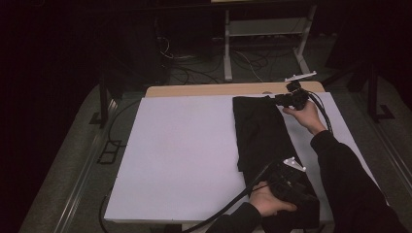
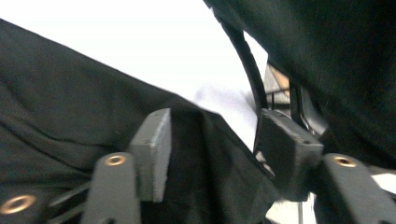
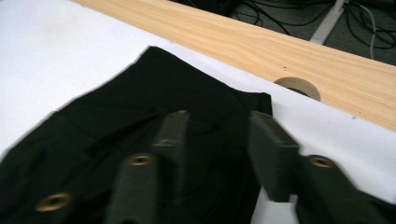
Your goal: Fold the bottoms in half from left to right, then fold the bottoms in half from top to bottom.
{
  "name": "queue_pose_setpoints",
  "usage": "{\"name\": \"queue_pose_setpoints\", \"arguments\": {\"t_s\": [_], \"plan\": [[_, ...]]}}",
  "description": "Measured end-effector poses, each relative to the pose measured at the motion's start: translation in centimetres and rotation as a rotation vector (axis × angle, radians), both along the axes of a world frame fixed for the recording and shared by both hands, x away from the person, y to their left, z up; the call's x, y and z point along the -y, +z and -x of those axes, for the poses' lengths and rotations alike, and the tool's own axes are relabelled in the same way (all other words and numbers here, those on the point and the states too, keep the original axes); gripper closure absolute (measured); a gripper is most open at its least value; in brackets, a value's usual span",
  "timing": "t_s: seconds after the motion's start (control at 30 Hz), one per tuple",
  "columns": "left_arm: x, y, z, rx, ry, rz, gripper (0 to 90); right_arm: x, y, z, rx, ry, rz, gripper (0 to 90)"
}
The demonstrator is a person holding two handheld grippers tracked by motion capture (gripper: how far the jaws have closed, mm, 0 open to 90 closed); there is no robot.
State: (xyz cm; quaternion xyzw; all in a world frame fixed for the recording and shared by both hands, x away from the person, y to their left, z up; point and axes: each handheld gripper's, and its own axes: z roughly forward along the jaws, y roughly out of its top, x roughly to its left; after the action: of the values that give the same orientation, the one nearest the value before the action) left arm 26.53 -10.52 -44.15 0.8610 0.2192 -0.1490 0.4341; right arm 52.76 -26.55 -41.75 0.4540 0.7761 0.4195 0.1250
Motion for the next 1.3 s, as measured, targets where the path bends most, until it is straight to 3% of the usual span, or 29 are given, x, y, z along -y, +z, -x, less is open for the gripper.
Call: {"name": "queue_pose_setpoints", "arguments": {"t_s": [0.07,0.1,0.17,0.23,0.27,0.3,0.4,0.47,0.5,0.73,0.87,1.13,1.3], "plan": [[-0.6,0.6,-0.3,0.012,0.002,0.024,34.5,0.2,0.4,0.4,-0.008,0.006,-0.033,40.6],[-1.0,0.9,-0.4,0.024,0.000,0.037,34.5,0.2,0.4,0.4,-0.008,0.006,-0.033,40.6],[-1.7,1.6,-0.6,0.054,0.032,0.069,30.2,0.5,0.8,0.9,-0.012,0.013,-0.078,34.1],[-2.3,2.3,-0.9,0.074,0.049,0.095,20.3,0.9,1.3,1.7,-0.014,0.024,-0.126,23.7],[-2.6,2.6,-0.9,0.083,0.058,0.109,20.3,0.9,1.3,1.7,-0.014,0.024,-0.126,23.7],[-3.2,3.3,-1.0,0.117,0.069,0.125,15.2,1.2,1.7,2.3,-0.016,0.028,-0.118,11.0],[-3.9,3.8,-1.0,0.156,0.073,0.132,11.7,1.4,2.0,2.9,-0.001,0.010,-0.114,9.0],[-4.5,4.1,-1.1,0.174,0.085,0.138,6.2,1.7,2.2,3.3,0.003,0.002,-0.136,1.1],[-4.7,4.2,-1.2,0.181,0.089,0.137,1.6,1.9,2.5,3.6,0.014,-0.014,-0.143,0.0],[-6.4,4.4,-1.8,0.239,0.129,0.120,0.0,1.9,2.7,4.6,0.040,0.000,-0.122,0.0],[-6.9,4.4,-2.2,0.254,0.132,0.114,0.0,1.9,2.5,4.8,0.031,0.008,-0.117,0.0],[-8.3,4.8,-3.5,0.274,0.194,0.142,0.0,2.0,2.0,5.2,0.038,0.022,-0.107,0.0],[-9.1,5.0,-4.3,0.293,0.212,0.125,0.0,2.1,1.9,5.5,0.041,0.033,-0.114,0.0]]}}
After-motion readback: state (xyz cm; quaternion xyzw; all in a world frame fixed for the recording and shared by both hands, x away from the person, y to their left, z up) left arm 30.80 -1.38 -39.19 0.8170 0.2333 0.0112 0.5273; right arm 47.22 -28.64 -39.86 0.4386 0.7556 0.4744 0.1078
